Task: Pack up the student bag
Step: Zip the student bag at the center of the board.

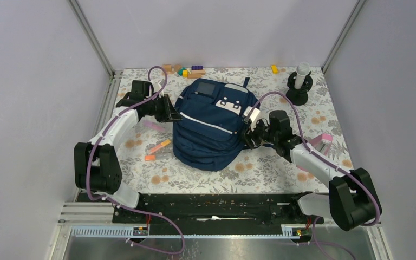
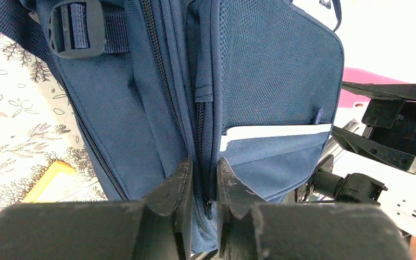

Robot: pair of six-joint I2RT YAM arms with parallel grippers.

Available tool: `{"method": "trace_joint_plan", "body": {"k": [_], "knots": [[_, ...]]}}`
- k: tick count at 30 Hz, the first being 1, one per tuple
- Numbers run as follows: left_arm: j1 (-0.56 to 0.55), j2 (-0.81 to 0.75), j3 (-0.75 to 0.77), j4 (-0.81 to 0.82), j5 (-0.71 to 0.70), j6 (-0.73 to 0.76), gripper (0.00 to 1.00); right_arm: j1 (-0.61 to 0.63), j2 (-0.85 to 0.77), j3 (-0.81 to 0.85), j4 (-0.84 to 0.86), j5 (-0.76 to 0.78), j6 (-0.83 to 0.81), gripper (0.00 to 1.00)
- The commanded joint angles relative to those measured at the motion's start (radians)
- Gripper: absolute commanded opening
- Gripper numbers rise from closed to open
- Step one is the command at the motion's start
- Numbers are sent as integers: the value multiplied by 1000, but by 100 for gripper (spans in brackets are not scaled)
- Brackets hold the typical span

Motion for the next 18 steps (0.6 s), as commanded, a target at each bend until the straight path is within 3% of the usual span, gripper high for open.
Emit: {"method": "trace_joint_plan", "body": {"k": [1,18], "knots": [[21,-10,67,28,26,29,0,16,19,60,65,-92,-28,66],[21,-6,65,29,41,23,0,89,110,117,59,-45,-95,66]]}}
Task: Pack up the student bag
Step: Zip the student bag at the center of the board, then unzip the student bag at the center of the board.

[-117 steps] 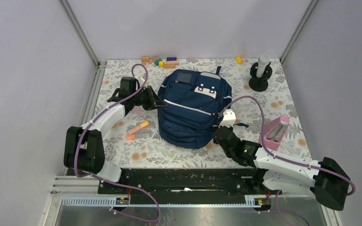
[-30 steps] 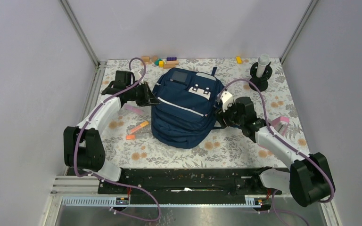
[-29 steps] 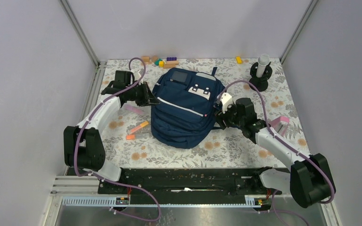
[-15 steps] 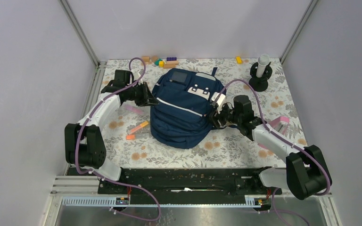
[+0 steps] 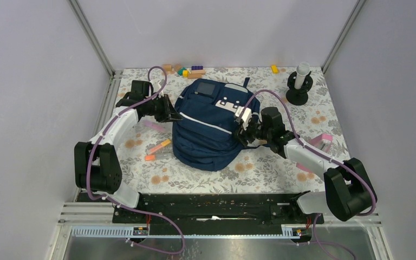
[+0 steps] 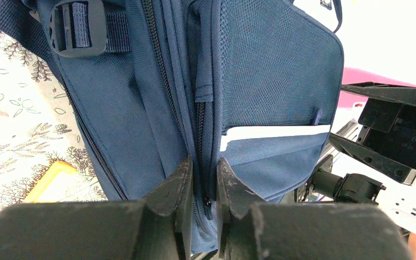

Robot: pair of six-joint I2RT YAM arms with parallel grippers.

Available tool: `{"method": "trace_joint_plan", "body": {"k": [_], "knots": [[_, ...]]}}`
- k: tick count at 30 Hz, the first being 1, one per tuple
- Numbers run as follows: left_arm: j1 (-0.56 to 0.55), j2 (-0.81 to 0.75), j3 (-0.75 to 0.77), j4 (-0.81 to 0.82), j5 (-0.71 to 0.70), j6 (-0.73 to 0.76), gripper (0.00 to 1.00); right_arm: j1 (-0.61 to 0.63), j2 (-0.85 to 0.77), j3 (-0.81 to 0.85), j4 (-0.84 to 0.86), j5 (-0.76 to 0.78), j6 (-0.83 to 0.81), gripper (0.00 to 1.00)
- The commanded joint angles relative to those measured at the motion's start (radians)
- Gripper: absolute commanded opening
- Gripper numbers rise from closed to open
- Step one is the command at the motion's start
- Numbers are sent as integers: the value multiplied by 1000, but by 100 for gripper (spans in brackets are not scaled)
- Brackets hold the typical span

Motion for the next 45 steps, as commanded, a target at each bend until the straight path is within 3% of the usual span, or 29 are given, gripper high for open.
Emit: {"method": "trace_joint_plan", "body": {"k": [1,7,11,23,30,45], "knots": [[18,-11,66,30,35,21,0,27,19,49,9,5,-39,62],[18,-11,65,30,36,20,0,42,23,57,-37,47,-38,29],[18,-11,66,30,34,18,0,50,13,75,-92,67,-29,0],[18,-58,-13,138,6,-71,0,114,-48,62,-184,166,180,0],[18,-80,-74,248,20,-154,0,255,-49,73,-259,365,343,0],[18,-114,-111,287,-25,-180,0,466,-12,113,-263,539,650,0]]}}
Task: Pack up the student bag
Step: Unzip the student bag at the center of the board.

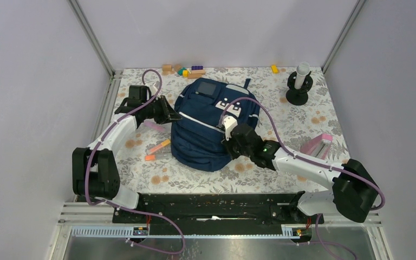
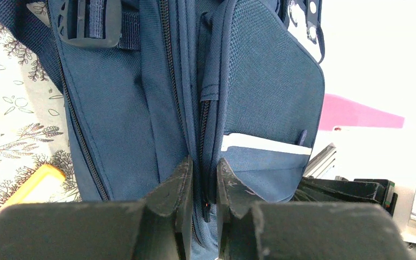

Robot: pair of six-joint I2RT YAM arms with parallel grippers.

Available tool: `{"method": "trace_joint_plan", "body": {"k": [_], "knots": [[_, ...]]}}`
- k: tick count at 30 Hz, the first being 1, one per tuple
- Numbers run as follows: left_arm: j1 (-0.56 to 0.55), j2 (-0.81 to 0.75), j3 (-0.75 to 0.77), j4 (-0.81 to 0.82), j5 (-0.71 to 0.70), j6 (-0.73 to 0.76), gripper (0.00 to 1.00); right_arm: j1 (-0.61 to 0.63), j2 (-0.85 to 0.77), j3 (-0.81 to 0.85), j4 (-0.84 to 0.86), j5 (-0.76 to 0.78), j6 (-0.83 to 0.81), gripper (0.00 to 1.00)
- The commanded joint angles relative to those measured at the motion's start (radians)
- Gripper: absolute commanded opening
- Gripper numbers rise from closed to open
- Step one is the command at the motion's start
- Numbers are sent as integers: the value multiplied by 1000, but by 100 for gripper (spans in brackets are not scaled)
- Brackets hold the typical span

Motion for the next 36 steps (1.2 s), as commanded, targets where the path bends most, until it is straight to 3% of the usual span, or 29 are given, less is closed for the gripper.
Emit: {"method": "trace_joint_plan", "body": {"k": [1,15,24,36], "knots": [[5,-52,5,127,-12,-34,0,71,22,41,7,-7,141,0],[3,-63,-11,153,-1,-55,0,143,104,145,119,50,273,0],[-25,-138,-88,240,7,-114,0,141,194,314,-22,117,240,0],[-173,-214,-155,267,-64,-134,0,104,92,194,-65,215,253,0]]}}
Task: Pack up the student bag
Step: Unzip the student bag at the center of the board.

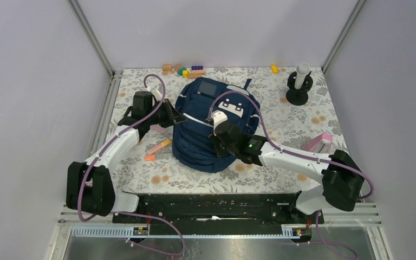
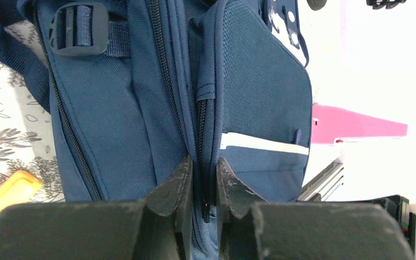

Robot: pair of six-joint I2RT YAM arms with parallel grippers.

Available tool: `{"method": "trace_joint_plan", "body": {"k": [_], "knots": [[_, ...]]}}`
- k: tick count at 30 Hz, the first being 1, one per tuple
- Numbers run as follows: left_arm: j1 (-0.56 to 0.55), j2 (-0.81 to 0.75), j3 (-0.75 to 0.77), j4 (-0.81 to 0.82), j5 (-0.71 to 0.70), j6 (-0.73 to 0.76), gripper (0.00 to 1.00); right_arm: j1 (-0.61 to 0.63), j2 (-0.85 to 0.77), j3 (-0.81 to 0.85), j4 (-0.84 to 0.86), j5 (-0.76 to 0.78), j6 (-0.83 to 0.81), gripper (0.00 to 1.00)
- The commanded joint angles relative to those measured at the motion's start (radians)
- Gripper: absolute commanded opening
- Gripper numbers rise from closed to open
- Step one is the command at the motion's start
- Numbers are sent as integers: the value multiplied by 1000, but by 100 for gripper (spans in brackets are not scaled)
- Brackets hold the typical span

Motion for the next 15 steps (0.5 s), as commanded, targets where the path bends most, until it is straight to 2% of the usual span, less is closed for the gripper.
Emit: {"method": "trace_joint_plan", "body": {"k": [1,6,9,12,15], "knots": [[-84,-91,-36,111,48,-45,0,-32,-83,-42,27,43,23,0],[-136,-202,-154,149,8,-101,0,-89,-155,-100,-27,45,19,0],[-213,-242,-216,200,-29,-154,0,-118,-193,-126,-75,55,10,0],[-325,-216,-210,230,-57,-175,1,-128,-231,-142,-115,67,0,0],[-391,-159,-185,262,-52,-191,2,-130,-268,-155,-148,61,-2,0]]}}
